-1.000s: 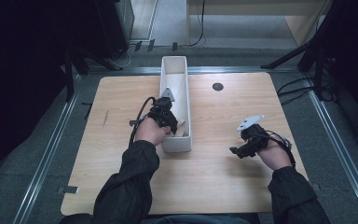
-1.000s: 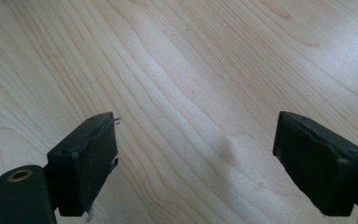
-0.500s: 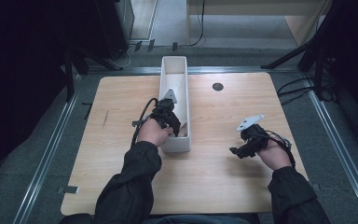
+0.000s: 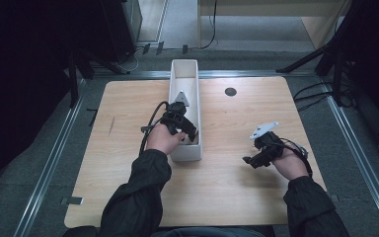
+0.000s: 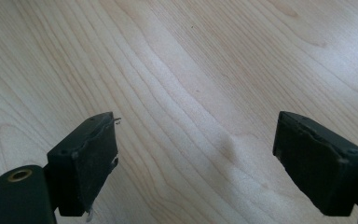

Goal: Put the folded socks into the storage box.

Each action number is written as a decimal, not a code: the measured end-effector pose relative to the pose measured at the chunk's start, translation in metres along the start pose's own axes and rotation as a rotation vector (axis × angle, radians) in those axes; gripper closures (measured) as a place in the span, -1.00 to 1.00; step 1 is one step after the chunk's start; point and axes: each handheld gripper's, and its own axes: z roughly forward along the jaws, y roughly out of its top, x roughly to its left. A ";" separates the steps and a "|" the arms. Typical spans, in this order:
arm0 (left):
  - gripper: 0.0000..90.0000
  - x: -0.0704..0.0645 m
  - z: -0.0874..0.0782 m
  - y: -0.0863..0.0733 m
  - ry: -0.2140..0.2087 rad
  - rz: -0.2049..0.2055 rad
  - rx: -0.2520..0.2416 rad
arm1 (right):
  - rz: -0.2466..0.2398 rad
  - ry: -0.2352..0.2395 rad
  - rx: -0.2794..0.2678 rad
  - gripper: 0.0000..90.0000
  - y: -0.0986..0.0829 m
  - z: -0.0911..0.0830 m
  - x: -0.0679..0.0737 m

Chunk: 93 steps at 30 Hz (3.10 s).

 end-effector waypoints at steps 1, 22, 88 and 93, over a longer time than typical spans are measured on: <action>-0.16 0.000 -0.002 0.000 -0.002 0.001 -0.012 | -0.002 0.000 -0.001 -0.70 0.000 -0.001 0.000; 0.59 0.001 0.017 -0.008 -0.023 0.101 -0.074 | -0.003 -0.003 0.001 -0.70 0.000 -0.001 0.000; -0.06 0.028 -0.068 -0.047 -0.150 0.175 -0.182 | -0.015 -0.023 -0.049 -0.70 0.001 -0.005 0.000; -0.07 0.049 -0.069 -0.053 -0.122 0.148 -0.196 | -0.012 -0.024 -0.045 -0.70 0.001 -0.005 -0.001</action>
